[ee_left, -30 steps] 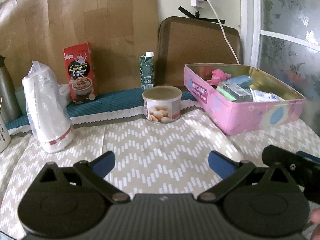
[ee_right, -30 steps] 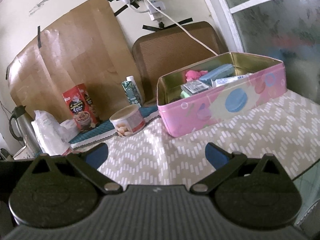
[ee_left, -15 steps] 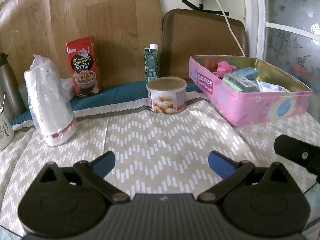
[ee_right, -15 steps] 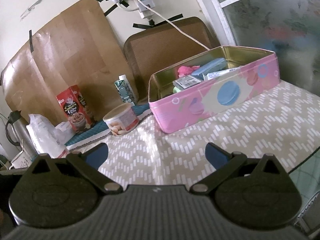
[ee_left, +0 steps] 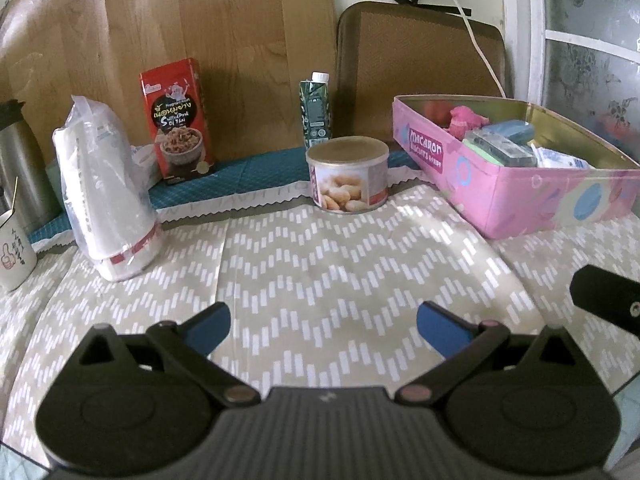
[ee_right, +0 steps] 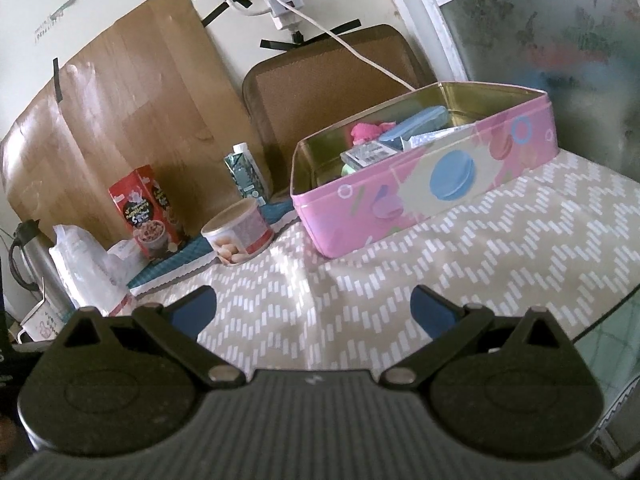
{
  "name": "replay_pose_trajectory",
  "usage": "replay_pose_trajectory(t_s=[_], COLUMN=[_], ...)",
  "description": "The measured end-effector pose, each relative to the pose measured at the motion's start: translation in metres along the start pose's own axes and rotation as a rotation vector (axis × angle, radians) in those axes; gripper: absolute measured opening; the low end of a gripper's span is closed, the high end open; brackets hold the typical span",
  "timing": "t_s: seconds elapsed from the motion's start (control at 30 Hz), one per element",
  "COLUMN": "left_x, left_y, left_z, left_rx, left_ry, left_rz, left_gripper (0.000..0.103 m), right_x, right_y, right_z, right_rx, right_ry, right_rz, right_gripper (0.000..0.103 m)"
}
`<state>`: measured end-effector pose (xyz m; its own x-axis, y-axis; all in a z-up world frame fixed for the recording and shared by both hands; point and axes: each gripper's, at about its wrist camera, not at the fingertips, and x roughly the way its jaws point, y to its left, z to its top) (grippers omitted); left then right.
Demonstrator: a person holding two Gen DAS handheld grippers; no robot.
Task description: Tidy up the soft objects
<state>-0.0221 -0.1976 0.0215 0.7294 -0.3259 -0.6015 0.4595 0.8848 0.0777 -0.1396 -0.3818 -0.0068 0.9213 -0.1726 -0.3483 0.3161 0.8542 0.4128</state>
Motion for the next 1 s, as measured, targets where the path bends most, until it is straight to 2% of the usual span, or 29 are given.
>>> replay_pose_trajectory(t_s=[1.0], left_x=[0.0044], left_y=[0.0037], left_z=[0.0005], left_rx=[-0.036], left_ry=[0.039], left_rz=[0.064], left_gripper=[0.103], right_x=[0.0039], right_y=[0.0042], right_z=[-0.0038], right_rx=[-0.016], right_ry=[0.017], right_rz=[-0.020], right_gripper=[0.103])
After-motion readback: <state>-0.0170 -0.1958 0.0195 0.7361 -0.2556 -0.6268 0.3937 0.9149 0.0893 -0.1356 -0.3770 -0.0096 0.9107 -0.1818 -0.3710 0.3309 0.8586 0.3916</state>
